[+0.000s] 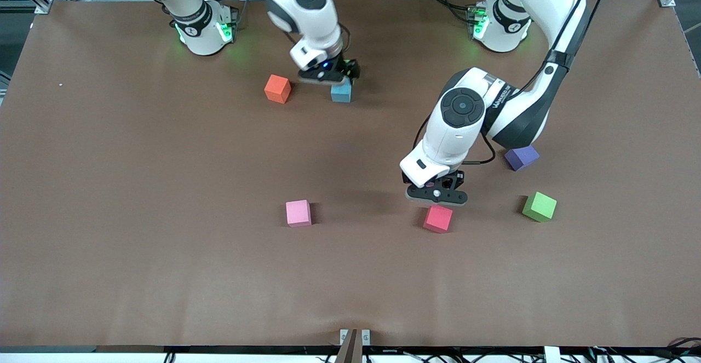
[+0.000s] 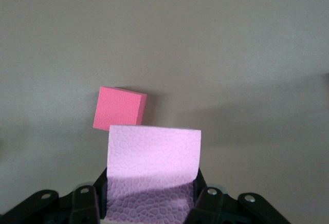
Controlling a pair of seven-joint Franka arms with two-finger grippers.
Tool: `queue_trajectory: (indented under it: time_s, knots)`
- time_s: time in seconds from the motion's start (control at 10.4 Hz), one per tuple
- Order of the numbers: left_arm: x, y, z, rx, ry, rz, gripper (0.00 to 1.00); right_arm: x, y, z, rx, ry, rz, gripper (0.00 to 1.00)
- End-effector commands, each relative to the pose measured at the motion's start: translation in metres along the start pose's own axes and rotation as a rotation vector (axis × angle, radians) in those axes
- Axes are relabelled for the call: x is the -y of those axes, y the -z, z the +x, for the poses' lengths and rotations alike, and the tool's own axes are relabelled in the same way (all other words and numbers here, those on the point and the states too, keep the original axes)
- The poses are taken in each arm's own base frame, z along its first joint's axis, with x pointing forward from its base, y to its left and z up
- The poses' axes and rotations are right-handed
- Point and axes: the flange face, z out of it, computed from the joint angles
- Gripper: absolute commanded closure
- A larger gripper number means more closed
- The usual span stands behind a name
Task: Arrange blocks into number 1
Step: 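Open the right gripper and raise it off the green block, then place the pink block beside cyan with the left gripper while the right reaches pink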
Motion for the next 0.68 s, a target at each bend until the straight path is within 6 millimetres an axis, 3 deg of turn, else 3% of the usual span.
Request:
queue_trajectory:
  time_s: [0.0, 0.1, 0.29, 0.48, 0.58]
  knots:
    - [-0.013, 0.009, -0.006, 0.003, -0.009, -0.032, 1.0, -0.029, 0.033, 0.089, 0.003, 0.053, -0.003, 0.0]
    - [-0.02, 0.011, -0.009, 0.011, 0.009, -0.05, 1.0, -0.04, 0.042, 0.13, -0.018, 0.103, 0.012, 0.0]
    - [-0.04, 0.011, -0.018, 0.022, 0.04, -0.067, 1.0, -0.033, 0.039, 0.195, -0.042, 0.155, 0.008, 0.0]
    - [-0.081, 0.005, -0.038, 0.042, 0.103, -0.074, 1.0, -0.024, 0.035, 0.251, -0.068, 0.19, -0.008, 0.0]
    - [-0.106, -0.003, -0.053, 0.059, 0.133, -0.069, 1.0, -0.03, 0.036, 0.28, -0.1, 0.209, -0.019, 0.0]
